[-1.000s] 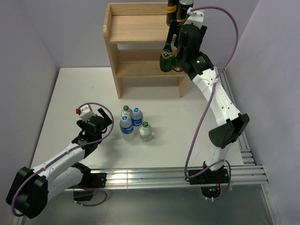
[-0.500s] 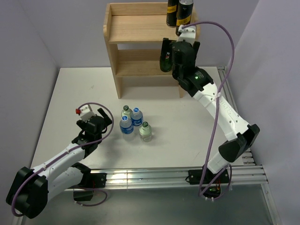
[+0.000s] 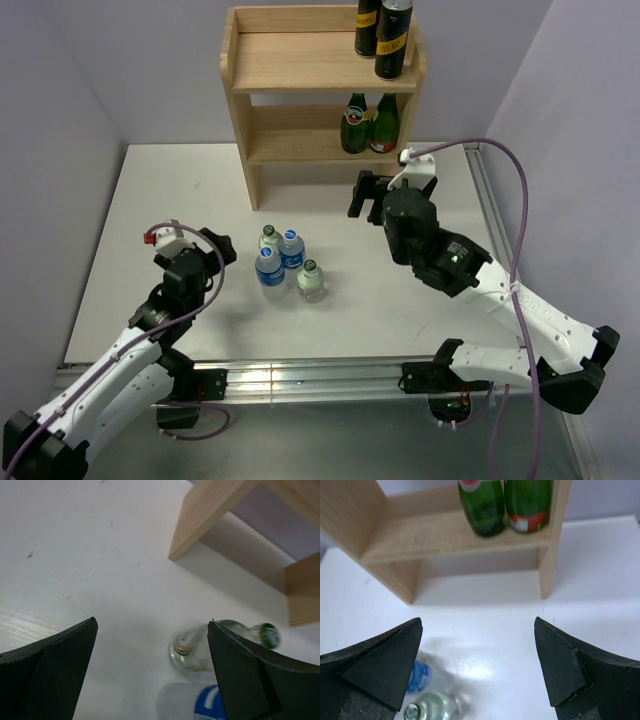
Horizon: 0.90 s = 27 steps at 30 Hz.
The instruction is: Place and organize the beverage onto the shelf
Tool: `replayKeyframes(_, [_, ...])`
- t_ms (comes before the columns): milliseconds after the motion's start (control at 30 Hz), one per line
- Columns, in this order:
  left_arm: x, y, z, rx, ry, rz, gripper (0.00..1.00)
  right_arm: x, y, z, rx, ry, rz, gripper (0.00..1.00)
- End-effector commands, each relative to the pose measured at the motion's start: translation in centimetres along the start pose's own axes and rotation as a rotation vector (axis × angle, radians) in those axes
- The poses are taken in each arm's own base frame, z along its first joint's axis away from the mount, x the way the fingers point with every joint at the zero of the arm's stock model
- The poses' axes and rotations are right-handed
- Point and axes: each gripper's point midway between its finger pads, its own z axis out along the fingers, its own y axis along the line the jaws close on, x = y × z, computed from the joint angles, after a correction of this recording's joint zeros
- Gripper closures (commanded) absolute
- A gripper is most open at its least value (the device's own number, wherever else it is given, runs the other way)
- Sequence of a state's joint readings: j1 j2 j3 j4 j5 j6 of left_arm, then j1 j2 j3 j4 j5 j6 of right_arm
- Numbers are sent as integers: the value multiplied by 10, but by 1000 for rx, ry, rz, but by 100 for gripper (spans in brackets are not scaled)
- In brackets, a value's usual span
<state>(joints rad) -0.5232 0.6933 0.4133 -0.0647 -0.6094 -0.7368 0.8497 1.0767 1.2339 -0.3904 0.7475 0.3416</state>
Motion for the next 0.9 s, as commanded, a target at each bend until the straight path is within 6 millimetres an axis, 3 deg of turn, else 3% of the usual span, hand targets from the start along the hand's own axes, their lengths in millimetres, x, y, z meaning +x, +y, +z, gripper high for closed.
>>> replayKeyframes(0, [-19, -29, -26, 124, 20, -60, 1, 37, -4, -10, 32, 58, 24, 0])
replayKeyframes(133, [-26, -59, -55, 281, 68, -76, 1, 78, -6, -23, 10, 112, 44, 0])
replayKeyframes(200, [-32, -68, -67, 332, 74, -93, 1, 87, -10, -29, 10, 122, 51, 0])
replayKeyframes(333, [-21, -78, -83, 394, 143, -83, 1, 115, -9, -38, -1, 163, 57, 0])
replayKeyframes(800, [49, -81, -98, 348, 228, -17, 1, 140, -29, -53, 12, 185, 60, 0])
replayKeyframes(867, [68, -83, -102, 332, 255, 24, 1, 142, -33, -55, 15, 187, 59, 0])
